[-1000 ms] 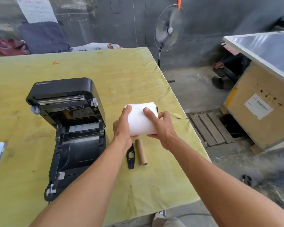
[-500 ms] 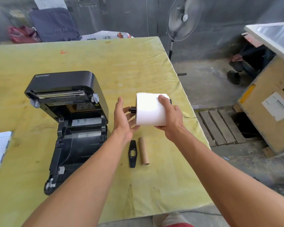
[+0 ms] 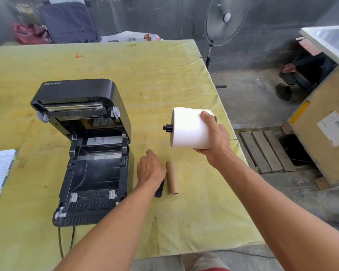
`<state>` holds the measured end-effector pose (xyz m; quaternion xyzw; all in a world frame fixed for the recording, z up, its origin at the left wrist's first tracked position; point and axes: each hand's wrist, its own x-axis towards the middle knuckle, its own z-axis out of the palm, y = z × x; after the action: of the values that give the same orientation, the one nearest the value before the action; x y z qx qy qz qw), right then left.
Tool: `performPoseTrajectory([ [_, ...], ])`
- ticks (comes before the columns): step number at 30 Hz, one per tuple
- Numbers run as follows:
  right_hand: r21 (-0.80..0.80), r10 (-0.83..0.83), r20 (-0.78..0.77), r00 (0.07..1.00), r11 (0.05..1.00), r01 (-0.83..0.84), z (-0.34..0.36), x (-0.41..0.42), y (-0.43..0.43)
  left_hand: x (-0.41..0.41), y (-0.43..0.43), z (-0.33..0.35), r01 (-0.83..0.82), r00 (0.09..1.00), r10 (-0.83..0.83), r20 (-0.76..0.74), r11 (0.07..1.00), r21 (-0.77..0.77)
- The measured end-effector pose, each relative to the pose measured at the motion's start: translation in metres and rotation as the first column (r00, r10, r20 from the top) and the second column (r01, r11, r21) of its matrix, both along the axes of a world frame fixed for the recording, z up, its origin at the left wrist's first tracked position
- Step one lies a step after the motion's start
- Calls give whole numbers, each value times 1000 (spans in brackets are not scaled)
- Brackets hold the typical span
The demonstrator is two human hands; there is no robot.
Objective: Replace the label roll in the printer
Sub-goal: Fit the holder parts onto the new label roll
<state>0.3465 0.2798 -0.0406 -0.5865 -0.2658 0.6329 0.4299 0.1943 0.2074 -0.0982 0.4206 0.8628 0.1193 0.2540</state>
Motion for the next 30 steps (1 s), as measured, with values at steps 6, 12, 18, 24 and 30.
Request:
performPoseTrajectory([
  [6, -1, -27, -5, 1000, 1000, 27, -4, 10, -5, -2, -11, -12, 18, 999, -22, -44, 997, -81],
  [12, 10, -25, 25, 999, 1000, 25, -4, 14, -8, -12, -12, -14, -5, 1000, 5, 7, 996, -93],
  [18, 21, -23, 37, 999, 1000, 22, 3, 9, -11, -17, 9, 23, -352, 886, 208, 414, 883, 309],
  [24, 25, -22, 60, 998, 999, 20, 13, -7, -21, -10, 15, 51, -471, 743, 28, 669, 732, 493],
  [30, 48, -40, 59, 997, 998, 38, 23, -11, -35, -13, -1, 59, -337, 774, -85, 628, 784, 521],
])
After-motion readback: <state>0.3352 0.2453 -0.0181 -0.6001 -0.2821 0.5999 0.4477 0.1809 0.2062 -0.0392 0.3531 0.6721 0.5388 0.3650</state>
